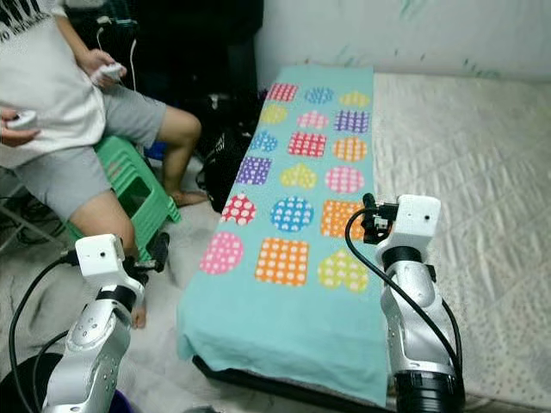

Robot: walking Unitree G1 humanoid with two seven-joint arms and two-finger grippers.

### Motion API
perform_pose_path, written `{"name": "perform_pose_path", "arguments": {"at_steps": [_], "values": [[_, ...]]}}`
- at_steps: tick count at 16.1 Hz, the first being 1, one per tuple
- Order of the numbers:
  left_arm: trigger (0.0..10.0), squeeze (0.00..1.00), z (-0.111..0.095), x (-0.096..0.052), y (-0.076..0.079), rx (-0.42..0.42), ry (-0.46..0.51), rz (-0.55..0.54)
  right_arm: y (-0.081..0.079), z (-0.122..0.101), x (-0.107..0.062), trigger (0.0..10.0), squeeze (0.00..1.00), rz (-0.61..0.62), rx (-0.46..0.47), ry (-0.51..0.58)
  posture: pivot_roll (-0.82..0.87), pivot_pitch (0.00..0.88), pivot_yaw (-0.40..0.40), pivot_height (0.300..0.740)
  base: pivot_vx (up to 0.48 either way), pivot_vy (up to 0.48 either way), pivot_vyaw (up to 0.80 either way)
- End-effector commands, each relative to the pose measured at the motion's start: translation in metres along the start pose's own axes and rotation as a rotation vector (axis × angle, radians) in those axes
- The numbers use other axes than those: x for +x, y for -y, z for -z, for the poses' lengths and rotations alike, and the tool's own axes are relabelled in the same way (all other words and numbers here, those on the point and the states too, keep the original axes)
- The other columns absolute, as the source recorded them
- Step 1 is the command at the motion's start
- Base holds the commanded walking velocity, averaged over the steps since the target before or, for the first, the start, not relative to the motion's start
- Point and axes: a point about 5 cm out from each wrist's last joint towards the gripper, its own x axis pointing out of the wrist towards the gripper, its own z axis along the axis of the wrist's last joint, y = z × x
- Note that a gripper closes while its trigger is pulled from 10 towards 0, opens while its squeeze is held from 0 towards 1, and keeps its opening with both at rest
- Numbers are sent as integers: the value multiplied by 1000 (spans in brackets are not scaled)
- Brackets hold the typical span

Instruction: Clean up the room

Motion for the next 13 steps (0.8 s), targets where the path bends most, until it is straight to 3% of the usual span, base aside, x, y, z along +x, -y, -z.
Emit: {"name": "perform_pose_path", "arguments": {"at_steps": [1, 6, 10, 13], "values": [[10000, 0, 4, -1, -5, 13, -16, -16, 3, 1, 0, 10000, 0, 18, 5, -3, -60, 5, 63, 740, 0, 0, 0], [10000, 0, 4, -1, -7, 18, -14, -17, 3, 3, -2, 10000, 0, 20, 3, -4, -57, 0, 63, 740, 0, 0, 0], [10000, 0, 10, -9, -26, 64, -38, -43, 2, 11, -6, 10000, 0, 24, 9, -21, -54, 0, 72, 740, 0, 0, 0], [10000, 0, 18, -16, -37, 51, -74, -84, 5, 27, -22, 10000, 0, -4, -36, -70, -51, 0, 62, 740, 0, 0, 0]]}}
